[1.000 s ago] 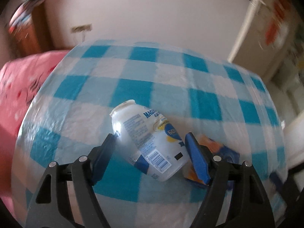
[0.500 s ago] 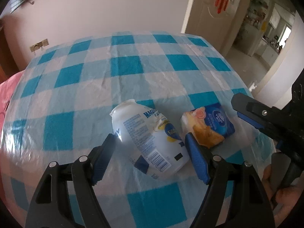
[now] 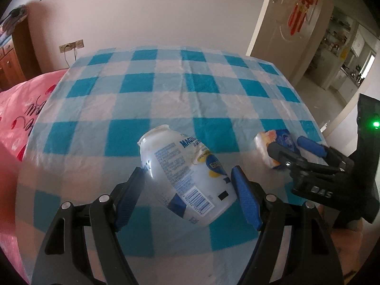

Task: Collect trash
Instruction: 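Grasp the white bottle with the left tool while the right tool grasps the blue tissue pack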

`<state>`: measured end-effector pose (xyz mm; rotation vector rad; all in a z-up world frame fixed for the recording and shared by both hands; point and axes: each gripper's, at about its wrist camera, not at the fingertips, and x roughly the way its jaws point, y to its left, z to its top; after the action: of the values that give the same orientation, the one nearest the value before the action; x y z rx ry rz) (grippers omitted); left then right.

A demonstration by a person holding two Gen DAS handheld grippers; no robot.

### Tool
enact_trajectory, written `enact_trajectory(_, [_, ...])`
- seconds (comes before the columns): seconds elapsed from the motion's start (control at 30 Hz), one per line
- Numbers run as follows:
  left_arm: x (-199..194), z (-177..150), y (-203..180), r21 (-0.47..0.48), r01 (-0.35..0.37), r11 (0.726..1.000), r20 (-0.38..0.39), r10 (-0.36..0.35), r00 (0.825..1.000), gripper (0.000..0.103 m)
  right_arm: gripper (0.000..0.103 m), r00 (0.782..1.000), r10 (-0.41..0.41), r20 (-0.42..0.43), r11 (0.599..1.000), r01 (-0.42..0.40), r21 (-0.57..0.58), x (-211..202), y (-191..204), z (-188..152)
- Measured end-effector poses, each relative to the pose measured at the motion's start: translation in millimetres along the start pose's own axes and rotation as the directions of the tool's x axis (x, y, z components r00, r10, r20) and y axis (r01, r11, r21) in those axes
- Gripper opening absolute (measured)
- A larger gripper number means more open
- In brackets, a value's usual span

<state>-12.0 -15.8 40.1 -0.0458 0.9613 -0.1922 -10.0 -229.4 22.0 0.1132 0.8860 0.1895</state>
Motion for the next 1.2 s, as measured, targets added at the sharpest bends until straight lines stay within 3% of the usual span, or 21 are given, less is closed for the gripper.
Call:
enact_trajectory(0.27, [-17.8,-11.4,9.4,0.024,0.004,1.0,0.023,-0.005,1.0,0.075,0.094,0.996,-0.092,-0.011,0.99,0.091,-0.11,7.6,20.1,-0.7])
enact_trajectory(0.33, [-21.6,-13.7,11.8,0.031,0.009,0.999,0.033,-0.01,0.999,0.075,0.082,0.995,-0.101,-0.017,0.989,0.098,-0.111,8.8,20.4,-1.3])
enact_trajectory(0.67, [-41.2,-27.3,34.3,0.03,0.038,0.999,0.101,-0.041,0.994,0.075,0.071,0.99,-0.136,-0.022,0.98,0.131,-0.153,14.4,29.0,-2.5])
enact_trajectory(1.2, [-66.3,-52.3,62.4,0.052,0.069,0.996,0.148,-0.076,0.986,0.076,0.063,0.992,-0.122,-0.014,0.975,0.117,-0.19,13.5,35.0,-2.4])
